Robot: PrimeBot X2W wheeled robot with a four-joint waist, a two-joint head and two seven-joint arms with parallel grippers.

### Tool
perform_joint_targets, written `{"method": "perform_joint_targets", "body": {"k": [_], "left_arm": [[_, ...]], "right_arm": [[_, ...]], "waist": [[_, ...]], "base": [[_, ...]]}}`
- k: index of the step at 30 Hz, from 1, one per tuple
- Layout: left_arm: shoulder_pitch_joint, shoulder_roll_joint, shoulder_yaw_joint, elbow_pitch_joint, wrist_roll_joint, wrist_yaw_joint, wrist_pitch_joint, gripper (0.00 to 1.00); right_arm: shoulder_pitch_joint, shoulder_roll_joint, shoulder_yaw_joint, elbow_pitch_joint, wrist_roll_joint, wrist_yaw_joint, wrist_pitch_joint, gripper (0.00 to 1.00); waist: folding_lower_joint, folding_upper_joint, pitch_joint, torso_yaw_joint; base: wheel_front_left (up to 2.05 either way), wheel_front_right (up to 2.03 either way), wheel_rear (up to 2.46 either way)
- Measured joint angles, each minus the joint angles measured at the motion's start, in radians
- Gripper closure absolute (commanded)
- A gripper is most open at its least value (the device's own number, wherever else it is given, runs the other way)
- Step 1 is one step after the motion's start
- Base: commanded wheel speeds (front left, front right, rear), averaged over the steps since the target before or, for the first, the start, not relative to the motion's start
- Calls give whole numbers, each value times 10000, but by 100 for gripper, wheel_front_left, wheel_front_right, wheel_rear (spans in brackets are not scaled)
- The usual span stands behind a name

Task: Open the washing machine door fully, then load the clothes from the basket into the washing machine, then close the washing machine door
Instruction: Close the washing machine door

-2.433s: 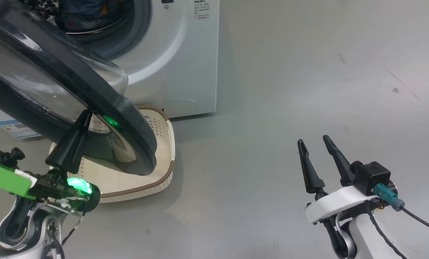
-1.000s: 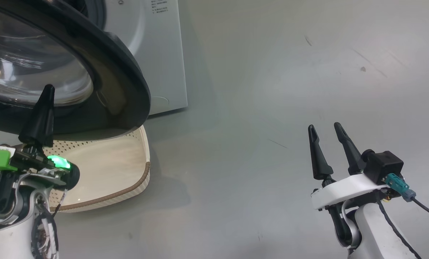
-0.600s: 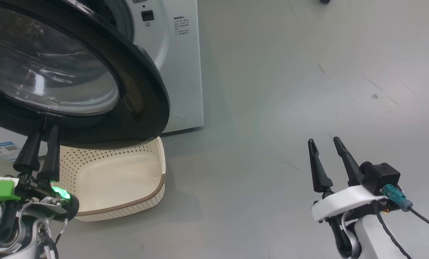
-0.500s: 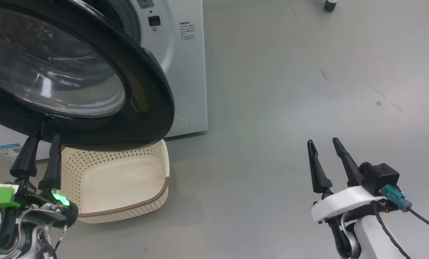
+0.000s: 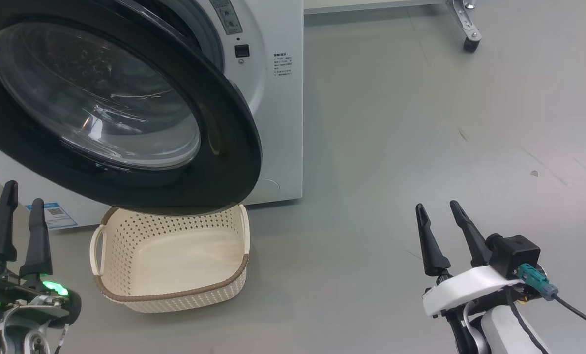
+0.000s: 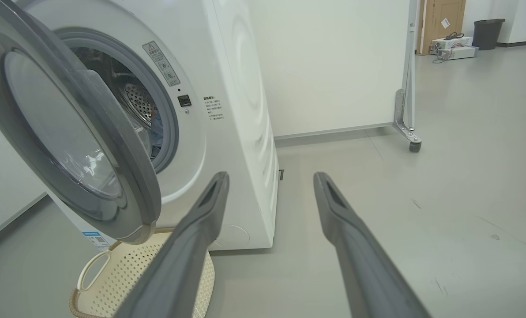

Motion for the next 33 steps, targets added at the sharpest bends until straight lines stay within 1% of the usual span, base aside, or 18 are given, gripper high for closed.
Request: {"method": "perform_joint_targets", "body": {"k": [7, 13, 17, 20, 21, 22, 23, 25, 29, 33], "left_arm": [[330, -2, 136, -1229, 2230, 0, -587, 0], [603, 56, -201, -1952, 4259, 0, -1231, 0], [811, 391, -650, -2376, 5693, 0, -1850, 0], [903, 663, -982, -2583, 6767, 0, -2523, 0], [966, 732, -1110, -2623, 7068, 0, -2752, 0], [966, 732, -1110, -2623, 7068, 0, -2752, 0], [1039, 832, -1285, -2631, 7390, 0, -2938, 0], [1244, 1022, -1626, -2596, 8077, 0, -3346, 0], [1689, 1611, -2504, -2393, 9444, 0, -4082, 0], [2050, 1912, -3081, -1914, 10661, -2, -5030, 0]], "right_arm": [[2, 6, 125, -19, 0, 0, 0, 0], [7, 4, 125, -38, 0, 0, 0, 0], [7, 6, 130, -54, 0, 0, 0, 0], [7, 4, 123, -61, 0, 0, 0, 0], [7, 6, 119, -61, 0, 0, 0, 0], [7, 6, 119, -61, 0, 0, 0, 0], [7, 6, 117, -61, 0, 0, 0, 0], [8, 4, 111, -61, 0, 0, 0, 0], [8, 6, 107, -61, 0, 0, 0, 0], [8, 6, 98, -61, 0, 0, 0, 0]], "waist": [[0, 0, -12, 108], [0, 0, 34, 158], [0, 0, 65, 165], [0, 0, 83, 162], [0, 0, 88, 160], [0, 0, 88, 160], [0, 0, 93, 158], [0, 0, 102, 153], [0, 0, 114, 141], [0, 0, 118, 132]], "base": [[0, 0, 0], [0, 0, 0], [0, 0, 0], [0, 0, 0], [0, 0, 0], [0, 0, 0], [0, 0, 0], [0, 0, 0], [0, 0, 0], [0, 0, 0]]}}
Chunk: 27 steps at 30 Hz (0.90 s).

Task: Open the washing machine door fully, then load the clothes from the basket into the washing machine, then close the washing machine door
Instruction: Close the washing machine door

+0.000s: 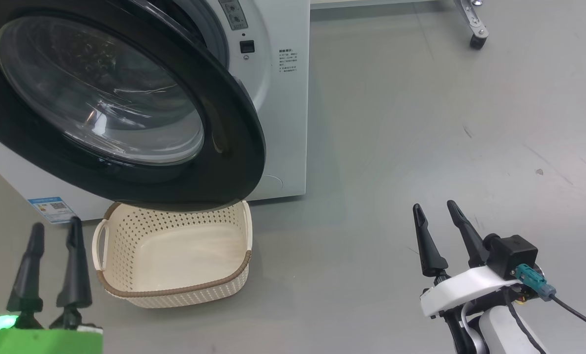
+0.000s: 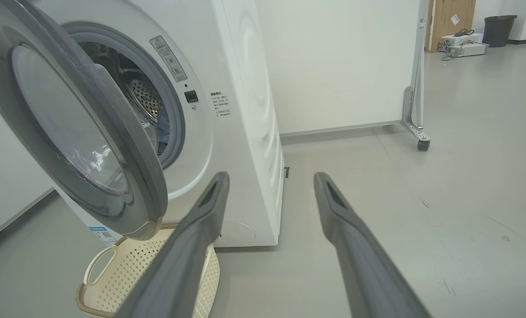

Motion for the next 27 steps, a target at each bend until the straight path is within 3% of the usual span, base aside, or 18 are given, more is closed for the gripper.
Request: {"method": "perform_joint_targets", "body": {"k": [3, 13, 20, 27], "left_arm": [[271, 159, -351, 497, 819, 0, -462, 0], [472, 79, -456, 1927, 2938, 0, -416, 0], [336, -562, 224, 1916, 3843, 328, -339, 0], [192, -1076, 380, 1912, 4268, 322, -341, 0]], "right_arm": [[1, 0, -15, -2, 0, 0, 0, 0], [3, 0, -79, -2, -2, 0, 0, 0], [6, 0, -107, -12, -15, 0, 0, 0], [7, 0, -107, -21, -15, 0, 0, 0]], "waist": [[0, 0, 2, -4], [0, 0, 13, -4], [0, 0, 50, 1], [0, 0, 108, -12]], "base": [[0, 0, 0], [0, 0, 0], [0, 0, 0], [0, 0, 0]]}}
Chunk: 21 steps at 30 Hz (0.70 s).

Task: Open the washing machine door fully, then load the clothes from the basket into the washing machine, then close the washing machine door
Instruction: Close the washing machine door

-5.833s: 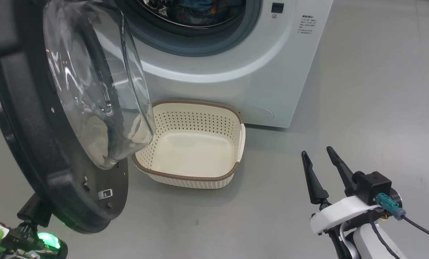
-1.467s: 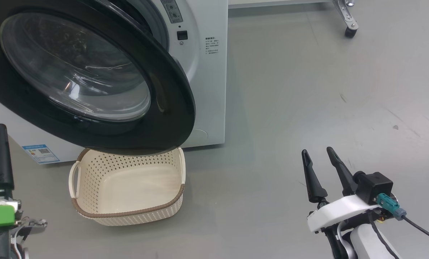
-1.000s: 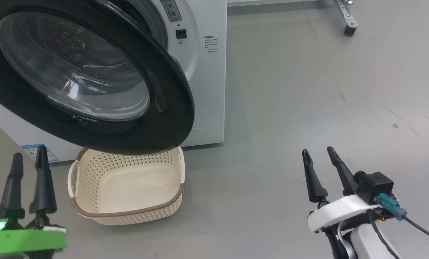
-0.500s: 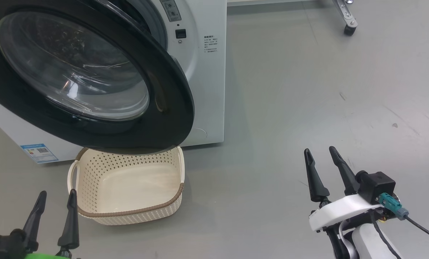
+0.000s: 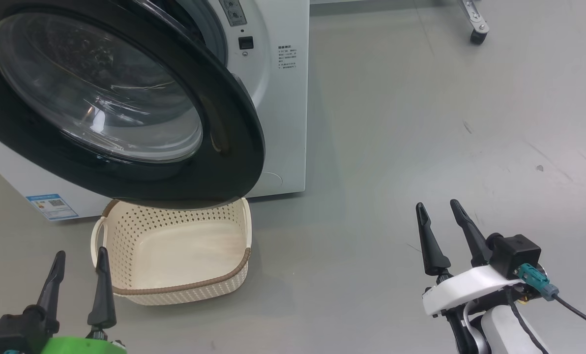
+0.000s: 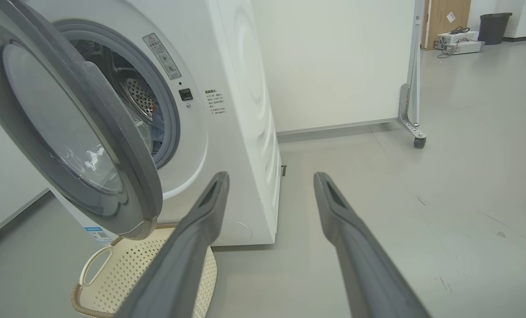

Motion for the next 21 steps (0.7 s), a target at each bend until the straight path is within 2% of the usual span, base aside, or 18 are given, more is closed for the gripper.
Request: {"method": "perform_joint_targets", "body": {"k": [21], "left_arm": [[-71, -345, 414, 274, 773, -190, 0, 0]], "right_arm": [[0, -2, -4, -44, -13, 0, 0, 0]], "waist": [[0, 0, 92, 11]], "base": [[0, 0, 0]]}}
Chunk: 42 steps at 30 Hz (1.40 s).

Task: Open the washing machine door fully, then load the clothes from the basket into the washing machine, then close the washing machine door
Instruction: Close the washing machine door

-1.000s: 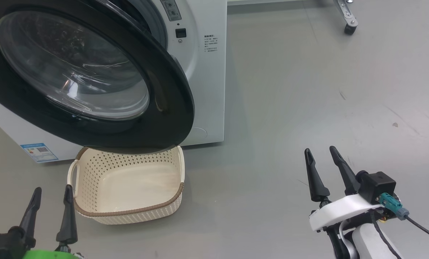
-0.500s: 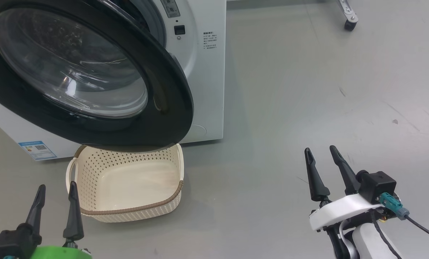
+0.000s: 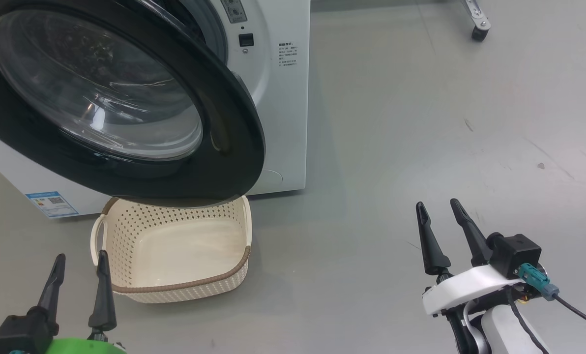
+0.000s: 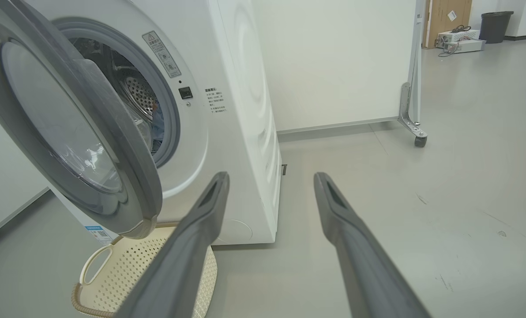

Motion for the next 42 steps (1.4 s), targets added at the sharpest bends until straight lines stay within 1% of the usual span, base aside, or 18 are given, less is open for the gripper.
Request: {"method": "perform_joint_targets", "body": {"k": [3, 4, 5, 7, 8, 12, 17, 21, 24, 27, 28, 29, 30, 32, 33, 37, 42], "left_arm": [[0, -35, 12, 27, 81, -4, 0, 0], [0, -44, 12, 36, 98, -33, 0, 0], [0, -56, 12, 46, 142, -36, 0, 0], [-1, -75, 15, 52, 209, -48, 0, 0], [-2, -102, 36, 59, 228, -52, 0, 0], [-3, -188, 65, 134, 230, -77, 0, 0], [-3, -209, 82, 161, 276, -77, 0, 0], [-17, -244, 44, 186, 303, -79, 0, 0], [-41, -249, -2, 222, 303, -84, 0, 0], [-70, -268, -69, 245, 299, -88, 0, 0], [-70, -268, -69, 245, 299, -88, 0, 0], [-174, -270, -178, 263, 299, -90, 0, 0], [-174, -270, -178, 263, 299, -90, 0, 0], [-339, -284, -360, 272, 299, -90, 0, 0], [-339, -284, -360, 272, 299, -90, 0, 0], [-457, -290, -472, 297, 257, -92, 0, 0], [-605, -301, -857, 326, 190, -92, 0, 0]], "right_arm": [[0, 0, -8, -2, 0, 0, 0, 0], [0, -2, -13, -2, -2, 0, 0, 7], [0, -2, -19, -2, -2, 0, 0, 20], [0, -2, -38, -2, -4, 0, 0, 69], [0, -2, -67, -2, -8, 0, 0, 100], [-3, -2, -368, -190, -115, 0, 0, 100], [-83, 0, -702, -991, -278, 0, 0, 100], [-381, 2, -784, -2080, -372, 0, 0, 100], [-706, 4, -606, -2882, -493, 0, 0, 100], [-953, -59, -232, -3634, -585, 0, -2, 100], [-953, -59, -232, -3634, -585, 0, -2, 100], [-1128, -207, 228, -4056, -640, 0, 0, 100], [-1128, -207, 228, -4056, -640, 0, 0, 100], [-1375, -617, 802, -4497, -855, 0, -2, 100], [-1375, -617, 802, -4497, -855, 0, -2, 100], [-1536, -1103, 1444, -4573, -1009, 0, -2, 100], [-1575, -1708, 2326, -4126, -1055, 0, -2, 100]], "waist": [[0, 0, -3, 7], [0, 0, -4, 11], [0, 0, -4, 15], [0, 0, -5, 26], [0, -1, -6, 32], [0, 0, -5, 63], [0, 0, 13, 115], [0, 0, 66, 208], [0, 0, 131, 314], [0, 0, 199, 433], [0, 0, 199, 433], [0, 0, 250, 523], [0, 0, 250, 523], [0, 0, 332, 685], [0, 0, 332, 685], [0, 0, 456, 953], [0, 0, 643, 1356]], "base": [[0, 0, 0], [0, 0, 0], [0, 0, 0], [0, 0, 0], [0, 0, 0], [0, 0, 0], [0, 0, 0], [0, 0, 0], [0, 0, 0], [0, 0, 0], [0, 0, 0], [0, 0, 0], [0, 0, 0], [0, 0, 0], [0, 0, 0], [0, 0, 0], [0, 0, 0]]}}
